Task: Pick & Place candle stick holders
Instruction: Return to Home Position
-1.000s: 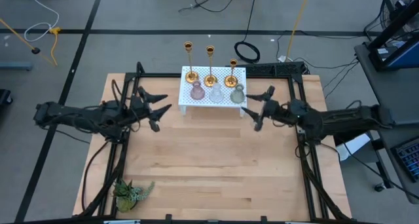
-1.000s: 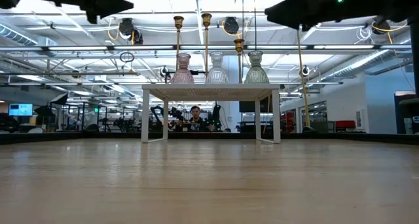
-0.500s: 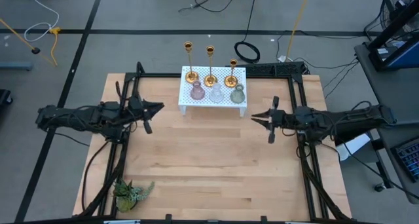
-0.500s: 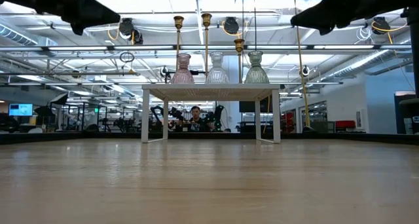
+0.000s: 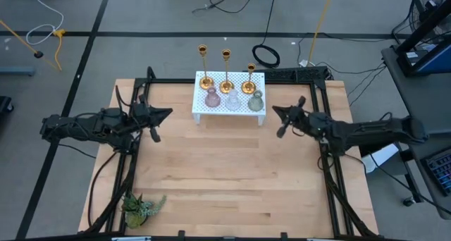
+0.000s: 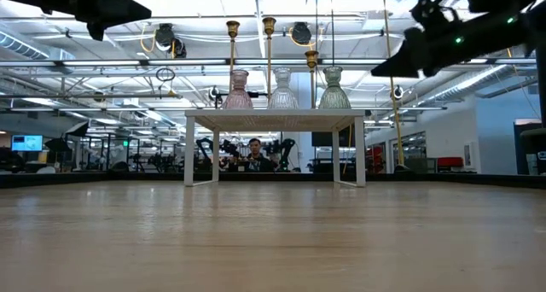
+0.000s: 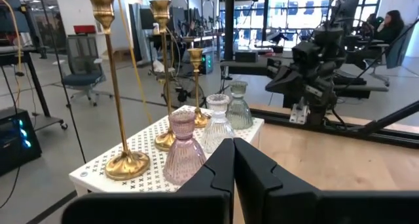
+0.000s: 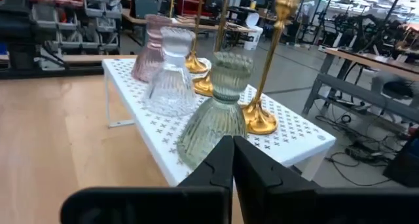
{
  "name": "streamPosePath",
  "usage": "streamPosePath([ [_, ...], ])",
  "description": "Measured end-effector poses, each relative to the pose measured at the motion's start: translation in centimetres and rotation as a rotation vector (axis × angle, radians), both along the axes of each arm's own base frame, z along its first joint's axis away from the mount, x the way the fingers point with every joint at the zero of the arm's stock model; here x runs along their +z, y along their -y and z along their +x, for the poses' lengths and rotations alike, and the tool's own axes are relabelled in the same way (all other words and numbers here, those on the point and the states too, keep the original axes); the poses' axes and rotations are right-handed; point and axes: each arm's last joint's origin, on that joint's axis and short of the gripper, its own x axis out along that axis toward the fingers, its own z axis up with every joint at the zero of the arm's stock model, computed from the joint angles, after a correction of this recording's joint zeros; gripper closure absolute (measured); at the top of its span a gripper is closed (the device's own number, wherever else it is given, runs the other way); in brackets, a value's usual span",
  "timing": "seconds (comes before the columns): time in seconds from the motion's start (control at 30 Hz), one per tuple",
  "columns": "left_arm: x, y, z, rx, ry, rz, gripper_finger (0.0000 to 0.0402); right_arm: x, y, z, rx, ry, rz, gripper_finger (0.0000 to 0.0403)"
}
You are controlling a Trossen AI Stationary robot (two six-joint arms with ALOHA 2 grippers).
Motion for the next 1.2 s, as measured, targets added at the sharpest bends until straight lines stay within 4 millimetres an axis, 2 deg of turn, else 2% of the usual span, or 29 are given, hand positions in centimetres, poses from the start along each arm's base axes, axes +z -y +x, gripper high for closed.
streamPosePath([
  [0.3,0.0,0.0,0.0,0.000,-0.003,0.007,0.0390,-1.4,3.6,1.9,-0.031,0.055,0.035,0.0403],
  [0.43,0.0,0.0,0.0,0.000,-0.003,0.008,0.0394,-2.6,4.7,2.5,-0.022,0.058,0.105,0.0403],
  [0.6,0.0,0.0,0.0,0.000,-0.003,0.008,0.0393,-3.6,5.2,3.2,0.010,0.054,0.138,0.0403],
  [0.77,0.0,0.0,0.0,0.001,-0.006,0.015,0.0385,-3.7,5.8,3.6,0.000,0.102,0.120,0.0403],
  [0.93,0.0,0.0,0.0,0.002,-0.008,0.022,0.0398,-3.8,6.2,4.2,0.031,0.125,0.125,0.0403],
  [1.2,0.0,-0.1,0.0,0.036,0.002,0.000,0.0382,-3.8,6.7,5.5,0.038,0.087,0.104,0.0403],
])
